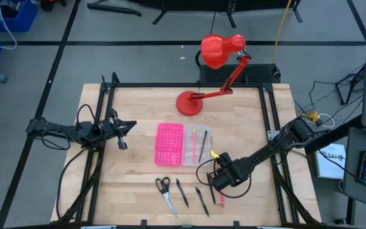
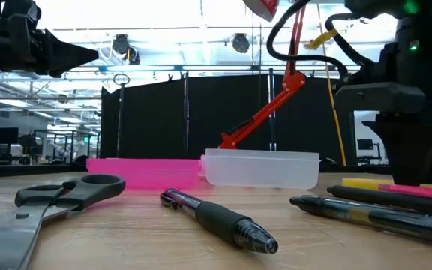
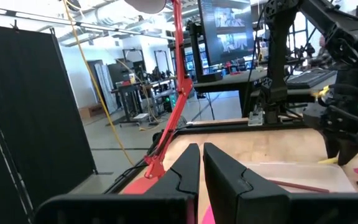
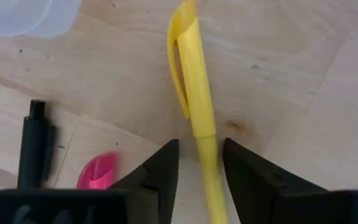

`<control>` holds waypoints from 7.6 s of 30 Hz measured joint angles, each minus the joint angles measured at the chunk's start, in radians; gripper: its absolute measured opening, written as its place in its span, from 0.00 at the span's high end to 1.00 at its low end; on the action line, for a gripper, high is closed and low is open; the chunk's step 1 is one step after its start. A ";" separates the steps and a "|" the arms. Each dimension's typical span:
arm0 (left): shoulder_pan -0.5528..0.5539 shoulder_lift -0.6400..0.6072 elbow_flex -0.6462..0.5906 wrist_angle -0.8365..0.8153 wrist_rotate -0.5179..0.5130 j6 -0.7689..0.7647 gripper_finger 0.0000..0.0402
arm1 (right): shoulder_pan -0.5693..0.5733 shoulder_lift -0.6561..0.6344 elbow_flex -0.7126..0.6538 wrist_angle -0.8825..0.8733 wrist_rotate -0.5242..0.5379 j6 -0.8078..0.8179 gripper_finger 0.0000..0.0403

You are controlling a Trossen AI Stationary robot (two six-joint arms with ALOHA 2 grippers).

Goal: Pick & place school supplies into a supply box
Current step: Put the yellow pen into the pink supply box, then put the pink pen into the pink supply box

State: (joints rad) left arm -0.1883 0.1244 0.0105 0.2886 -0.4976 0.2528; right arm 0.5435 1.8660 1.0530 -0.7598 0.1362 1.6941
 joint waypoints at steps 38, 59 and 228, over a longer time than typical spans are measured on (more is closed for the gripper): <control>0.000 0.000 0.000 -0.052 -0.001 -0.039 0.92 | -0.141 -0.500 -0.047 0.334 0.357 -0.166 0.95; 0.000 0.000 0.000 -0.059 -0.001 0.001 0.92 | -0.457 -0.143 -0.048 0.633 0.010 -0.304 0.95; 0.000 0.000 0.000 -0.066 -0.010 0.007 0.92 | -0.466 -0.264 -0.154 0.678 0.015 -0.281 0.96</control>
State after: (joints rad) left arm -0.1886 0.1242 0.0109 0.2225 -0.5072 0.2597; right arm 0.0770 1.6024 0.8991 -0.0818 0.1509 1.4133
